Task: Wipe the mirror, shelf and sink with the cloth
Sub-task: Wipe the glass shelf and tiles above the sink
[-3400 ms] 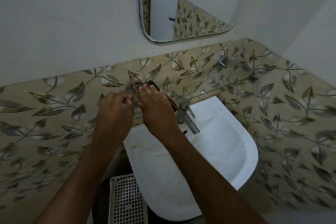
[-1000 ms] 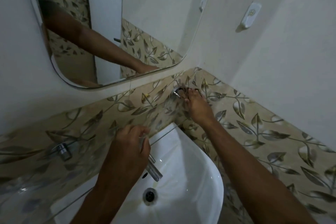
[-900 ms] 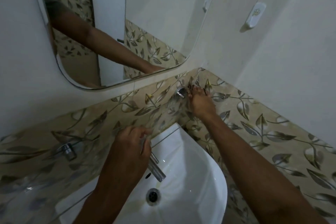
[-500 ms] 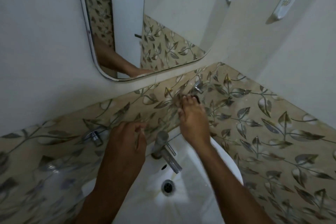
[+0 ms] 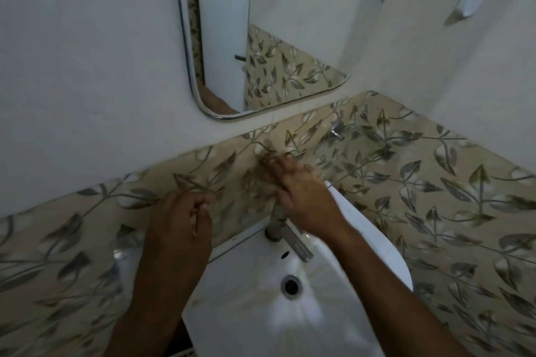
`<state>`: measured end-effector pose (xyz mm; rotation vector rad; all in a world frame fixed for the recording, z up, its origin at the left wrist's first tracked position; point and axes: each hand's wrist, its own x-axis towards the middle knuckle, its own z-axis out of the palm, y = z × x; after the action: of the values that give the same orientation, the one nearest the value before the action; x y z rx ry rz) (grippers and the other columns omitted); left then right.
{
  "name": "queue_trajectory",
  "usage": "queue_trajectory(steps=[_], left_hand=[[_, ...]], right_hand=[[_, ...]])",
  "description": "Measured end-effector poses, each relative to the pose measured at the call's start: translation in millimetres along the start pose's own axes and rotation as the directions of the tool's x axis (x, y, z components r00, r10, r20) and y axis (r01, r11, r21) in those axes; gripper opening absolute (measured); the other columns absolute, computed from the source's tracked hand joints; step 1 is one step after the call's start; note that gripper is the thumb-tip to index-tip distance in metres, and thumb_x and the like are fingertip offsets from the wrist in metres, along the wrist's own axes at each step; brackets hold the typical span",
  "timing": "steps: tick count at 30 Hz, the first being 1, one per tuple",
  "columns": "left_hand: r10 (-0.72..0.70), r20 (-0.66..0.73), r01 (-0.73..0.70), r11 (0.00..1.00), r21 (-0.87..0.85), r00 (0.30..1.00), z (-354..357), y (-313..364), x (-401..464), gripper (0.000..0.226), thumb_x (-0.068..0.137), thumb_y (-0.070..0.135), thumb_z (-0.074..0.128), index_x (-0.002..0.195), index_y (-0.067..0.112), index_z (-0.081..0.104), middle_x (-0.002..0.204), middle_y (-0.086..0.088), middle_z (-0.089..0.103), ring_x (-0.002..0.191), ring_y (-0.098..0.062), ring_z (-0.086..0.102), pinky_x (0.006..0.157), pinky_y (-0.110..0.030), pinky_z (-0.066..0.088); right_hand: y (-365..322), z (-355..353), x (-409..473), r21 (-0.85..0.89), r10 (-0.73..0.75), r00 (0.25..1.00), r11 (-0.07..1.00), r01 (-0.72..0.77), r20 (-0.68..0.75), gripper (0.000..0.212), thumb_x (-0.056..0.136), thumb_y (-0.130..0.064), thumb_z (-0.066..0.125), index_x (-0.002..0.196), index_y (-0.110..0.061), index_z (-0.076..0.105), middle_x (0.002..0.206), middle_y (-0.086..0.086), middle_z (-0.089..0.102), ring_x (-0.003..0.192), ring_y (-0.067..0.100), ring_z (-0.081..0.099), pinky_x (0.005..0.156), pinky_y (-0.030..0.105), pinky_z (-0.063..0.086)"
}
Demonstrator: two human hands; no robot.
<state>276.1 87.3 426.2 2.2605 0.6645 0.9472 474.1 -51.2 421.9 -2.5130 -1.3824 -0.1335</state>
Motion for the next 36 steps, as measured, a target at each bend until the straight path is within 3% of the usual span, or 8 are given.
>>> queue_trajectory(steps=[4,7,12,16,24,30,33,36], left_hand=[[-0.034,-0.03,0.036,0.997,0.062,0.999,-14.6,-20.1,-10.5,0.021,0.096,0.011,0.051,0.101,0.017,0.07,0.096,0.007,0.058,0.093,-0.025,0.059,0.084,-0.039,0.048],[-0.124,-0.081,0.134,0.982,0.131,0.989,-28.1,-30.1,-16.7,0.022,0.098,0.009,0.048,0.105,0.01,0.068,0.1,-0.011,0.061,0.093,-0.034,0.059,0.082,-0.045,0.048],[-0.16,-0.163,0.183,0.974,0.135,0.974,-55.6,-34.8,-29.5,0.028,0.102,0.011,0.04,0.111,0.009,0.066,0.108,-0.012,0.063,0.104,-0.033,0.057,0.091,-0.045,0.047],[-0.214,-0.187,0.237,0.965,0.111,0.959,-70.8,-33.9,-38.0,0.028,0.101,0.015,0.04,0.11,0.009,0.066,0.108,-0.012,0.063,0.104,-0.029,0.055,0.092,-0.04,0.043],[-0.212,-0.13,0.226,0.968,0.107,0.969,-81.4,-24.0,-57.3,0.019,0.098,0.009,0.052,0.106,0.016,0.068,0.102,-0.001,0.056,0.094,-0.023,0.056,0.083,-0.035,0.045],[-0.192,-0.121,0.207,0.97,0.127,0.974,-78.7,-13.0,-64.8,0.017,0.096,0.009,0.055,0.106,0.015,0.069,0.101,0.0,0.057,0.092,-0.017,0.053,0.078,-0.028,0.038],[-0.188,-0.146,0.206,0.972,0.118,0.971,-78.8,-16.0,-62.8,0.017,0.098,0.011,0.053,0.104,0.016,0.067,0.1,0.003,0.056,0.097,-0.021,0.055,0.082,-0.031,0.041],[-0.169,-0.157,0.192,0.97,0.146,0.973,-80.3,-18.1,-58.5,0.018,0.098,0.011,0.053,0.106,0.015,0.069,0.1,0.006,0.054,0.1,-0.021,0.054,0.086,-0.03,0.039]], right_hand=[[-6.9,13.7,2.6,-0.095,0.134,0.99,0.986,-0.139,-0.05,0.056,0.105,-0.034,0.03,0.155,-0.009,0.029,0.161,0.016,0.029,0.151,0.031,0.024,0.122,0.046,0.017],[-64.8,30.0,-14.7,-0.055,0.018,0.986,0.998,-0.028,-0.166,0.055,0.101,-0.031,0.034,0.147,-0.002,0.042,0.15,0.022,0.045,0.141,0.037,0.041,0.117,0.05,0.032],[-173.5,54.4,-38.8,0.028,-0.084,0.984,0.996,0.089,-0.159,0.059,0.1,-0.031,0.026,0.152,-0.003,0.031,0.158,0.021,0.031,0.15,0.034,0.026,0.123,0.048,0.018],[-217.4,69.8,-47.3,0.103,-0.295,0.952,0.948,0.303,-0.08,0.07,0.099,-0.035,0.043,0.157,-0.006,0.017,0.163,0.019,0.023,0.153,0.032,0.013,0.125,0.048,0.011],[-185.8,51.9,-56.2,0.153,-0.411,0.899,0.889,0.432,-0.147,0.062,0.099,-0.052,0.04,0.151,-0.018,0.04,0.157,0.002,0.04,0.15,0.019,0.027,0.122,0.038,0.017],[-164.3,60.6,-57.0,0.163,-0.155,0.943,0.964,0.21,-0.294,0.077,0.088,-0.068,0.049,0.142,-0.014,0.052,0.152,0.004,0.048,0.145,0.019,0.037,0.119,0.043,0.028],[-191.5,63.6,-63.4,0.236,-0.238,0.935,0.924,0.302,-0.263,0.077,0.085,-0.062,0.053,0.144,-0.014,0.048,0.151,0.005,0.048,0.145,0.022,0.037,0.12,0.043,0.025],[-207.1,71.9,-74.8,0.304,-0.357,0.895,0.851,0.429,-0.267,0.065,0.093,-0.038,0.055,0.149,-0.009,0.04,0.154,0.009,0.044,0.148,0.024,0.031,0.121,0.044,0.023]])
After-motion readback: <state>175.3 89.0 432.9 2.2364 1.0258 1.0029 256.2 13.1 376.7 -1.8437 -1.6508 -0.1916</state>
